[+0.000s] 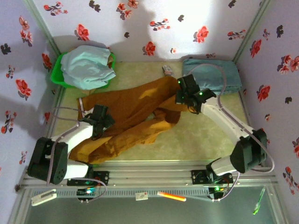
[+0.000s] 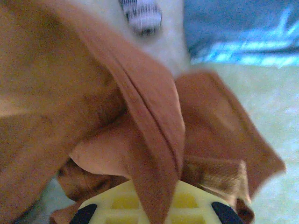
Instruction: Fold and stack the trousers
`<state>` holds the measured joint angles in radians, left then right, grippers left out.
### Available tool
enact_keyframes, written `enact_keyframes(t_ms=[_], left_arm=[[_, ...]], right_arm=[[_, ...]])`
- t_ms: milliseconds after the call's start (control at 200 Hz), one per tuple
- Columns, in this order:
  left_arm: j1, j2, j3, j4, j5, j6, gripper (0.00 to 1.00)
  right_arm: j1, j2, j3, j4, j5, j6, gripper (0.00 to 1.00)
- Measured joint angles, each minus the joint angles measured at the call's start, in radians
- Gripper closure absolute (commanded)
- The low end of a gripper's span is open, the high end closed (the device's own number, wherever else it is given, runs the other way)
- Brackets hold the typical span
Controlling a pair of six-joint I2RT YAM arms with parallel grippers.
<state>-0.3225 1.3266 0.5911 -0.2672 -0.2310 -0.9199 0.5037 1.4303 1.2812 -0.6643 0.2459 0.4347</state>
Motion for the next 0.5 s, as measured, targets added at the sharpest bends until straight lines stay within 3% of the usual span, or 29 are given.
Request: enact_keyframes(t_ms=[150, 315, 390, 415, 450, 500], left_arm=[[0.038, 0.024, -0.006, 0.037, -0.007, -0.022, 0.14], [0.072, 0.024, -0.006, 0.05, -0.013, -0.025, 0.14], [0.08, 0.016, -0.006, 0.045, -0.013, -0.024, 0.14], [0.082, 0.01, -0.006, 0.042, -0.013, -0.024, 0.15], [0.086, -0.001, -0.006, 0.037, -0.014, -0.024, 0.15], [0.091, -0.017, -0.006, 0.028, -0.014, -0.024, 0.14]], right_arm=[[-0.023, 0.033, 0.159, -0.029, 0.129, -0.121, 1.0], [-0.123, 0.274, 0.384, -0.026, 0.196, -0.204, 1.0], [-0.166, 0.414, 0.495, -0.022, 0.196, -0.217, 0.88], [-0.179, 0.459, 0.534, -0.022, 0.195, -0.216, 0.78], [-0.192, 0.512, 0.582, -0.027, 0.196, -0.217, 0.52], [-0.209, 0.595, 0.669, -0.052, 0.196, -0.212, 0.42]])
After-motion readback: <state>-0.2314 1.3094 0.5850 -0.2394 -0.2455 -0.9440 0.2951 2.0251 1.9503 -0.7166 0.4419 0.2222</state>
